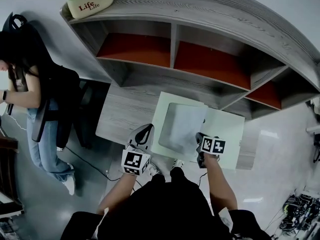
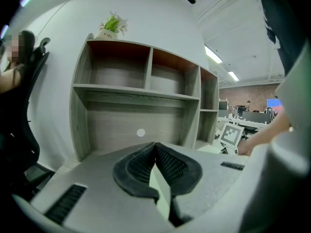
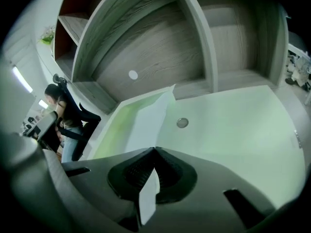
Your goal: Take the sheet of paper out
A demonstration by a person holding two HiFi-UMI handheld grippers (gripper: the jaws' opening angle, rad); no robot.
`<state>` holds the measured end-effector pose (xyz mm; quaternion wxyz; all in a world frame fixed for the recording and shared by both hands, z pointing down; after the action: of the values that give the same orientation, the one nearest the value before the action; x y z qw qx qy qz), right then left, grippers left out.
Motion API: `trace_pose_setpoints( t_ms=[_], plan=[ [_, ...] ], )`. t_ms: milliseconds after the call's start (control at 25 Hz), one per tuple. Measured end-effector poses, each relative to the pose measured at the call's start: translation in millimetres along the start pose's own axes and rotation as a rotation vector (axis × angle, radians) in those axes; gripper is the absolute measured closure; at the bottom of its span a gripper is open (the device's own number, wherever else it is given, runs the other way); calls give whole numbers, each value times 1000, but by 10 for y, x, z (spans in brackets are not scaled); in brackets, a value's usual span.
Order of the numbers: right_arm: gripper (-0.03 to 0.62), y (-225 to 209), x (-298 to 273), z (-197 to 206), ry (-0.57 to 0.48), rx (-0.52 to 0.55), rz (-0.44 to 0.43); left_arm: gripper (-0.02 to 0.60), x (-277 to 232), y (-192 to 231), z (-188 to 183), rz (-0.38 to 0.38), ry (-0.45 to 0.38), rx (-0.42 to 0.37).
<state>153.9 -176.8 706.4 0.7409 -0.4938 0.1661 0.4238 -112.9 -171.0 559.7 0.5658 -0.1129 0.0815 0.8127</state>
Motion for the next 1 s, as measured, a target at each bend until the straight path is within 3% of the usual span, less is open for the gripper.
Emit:
trace_pose_setpoints(
  t_ms=[280, 480, 1000],
  plan=[
    [569, 76, 314, -34, -77, 144, 64, 574, 35, -106, -57, 10, -33, -3],
    [569, 158, 569, 28, -92, 291, 134, 574, 132, -54, -56, -13, -31, 53],
    [569, 507, 1109, -129, -249, 485, 211, 574, 260, -154, -187, 15, -54, 94]
  ],
)
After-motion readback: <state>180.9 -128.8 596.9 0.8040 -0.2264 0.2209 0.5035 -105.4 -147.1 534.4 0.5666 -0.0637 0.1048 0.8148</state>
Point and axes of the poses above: the fingertips, and each gripper's own axes: x backward along the fingers, y to its left, z out of its underside, the point moved 5 cm from there along x, backward along the fingers, and after that the axes turned 10 degrees about -z, right-handed, at the moved point
